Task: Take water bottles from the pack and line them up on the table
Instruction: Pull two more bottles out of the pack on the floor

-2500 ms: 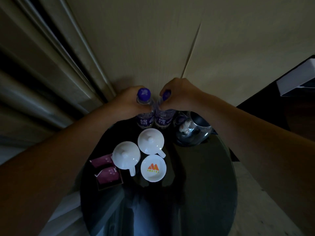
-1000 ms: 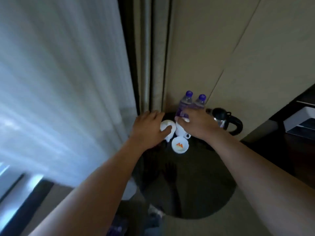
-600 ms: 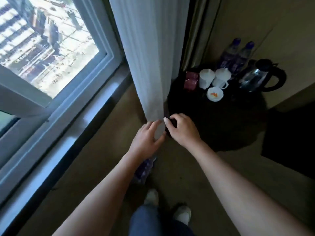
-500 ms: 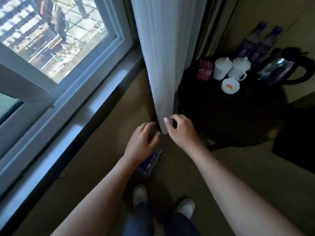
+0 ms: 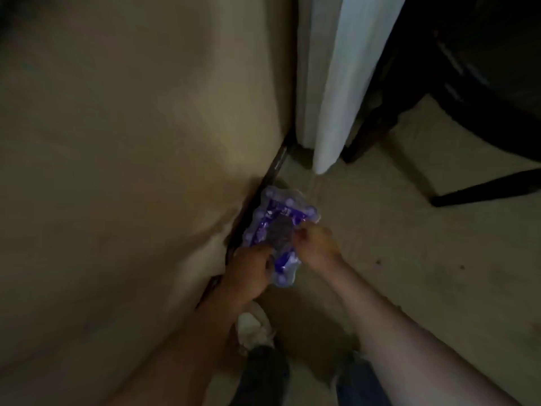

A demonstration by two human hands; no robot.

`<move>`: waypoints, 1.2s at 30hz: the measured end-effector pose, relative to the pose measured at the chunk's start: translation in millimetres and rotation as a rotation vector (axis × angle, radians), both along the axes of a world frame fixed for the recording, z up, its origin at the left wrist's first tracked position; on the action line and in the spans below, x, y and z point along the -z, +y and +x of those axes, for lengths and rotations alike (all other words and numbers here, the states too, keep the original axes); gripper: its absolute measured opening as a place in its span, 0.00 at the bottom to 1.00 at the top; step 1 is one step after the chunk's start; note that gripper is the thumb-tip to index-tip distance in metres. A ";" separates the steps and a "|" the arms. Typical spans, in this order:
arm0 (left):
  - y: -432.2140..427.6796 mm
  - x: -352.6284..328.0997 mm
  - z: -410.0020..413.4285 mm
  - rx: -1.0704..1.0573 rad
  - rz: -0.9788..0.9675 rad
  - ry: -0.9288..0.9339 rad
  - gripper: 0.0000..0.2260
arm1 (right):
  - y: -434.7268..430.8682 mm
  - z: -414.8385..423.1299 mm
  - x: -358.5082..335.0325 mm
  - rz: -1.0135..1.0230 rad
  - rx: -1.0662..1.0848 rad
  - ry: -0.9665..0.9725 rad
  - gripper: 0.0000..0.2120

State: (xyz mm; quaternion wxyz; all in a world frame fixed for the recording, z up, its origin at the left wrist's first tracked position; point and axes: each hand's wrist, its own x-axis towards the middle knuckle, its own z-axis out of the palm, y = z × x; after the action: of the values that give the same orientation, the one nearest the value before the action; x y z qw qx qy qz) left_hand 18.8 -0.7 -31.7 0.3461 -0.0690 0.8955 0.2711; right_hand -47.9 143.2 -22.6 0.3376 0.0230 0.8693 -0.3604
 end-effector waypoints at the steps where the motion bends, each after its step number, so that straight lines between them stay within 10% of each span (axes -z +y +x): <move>1: -0.4 19.7 -1.1 0.107 -0.068 0.015 0.15 | -4.6 3.1 21.4 0.005 -0.011 -0.021 0.12; 11: -26.4 80.3 17.8 0.540 -0.460 0.171 0.15 | -58.7 10.3 133.6 -0.231 0.109 -0.372 0.17; 17: -24.7 85.8 30.8 0.429 -0.407 0.181 0.20 | -81.2 2.7 141.8 -0.434 0.416 -0.785 0.20; 25: -26.4 85.1 24.0 0.366 -0.400 0.355 0.14 | -71.6 -3.9 146.5 -0.466 0.526 -0.857 0.15; 36: -0.1 110.8 -16.6 0.151 -0.449 0.063 0.15 | -59.6 -7.8 137.9 -0.267 0.396 -0.767 0.17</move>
State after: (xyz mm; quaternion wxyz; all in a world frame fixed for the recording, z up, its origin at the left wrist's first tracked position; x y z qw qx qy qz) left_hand 2.3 -0.8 -142.4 0.3132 -0.0687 0.9463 0.0406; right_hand -55.6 83.6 -160.4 0.5598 0.2772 0.6061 -0.4925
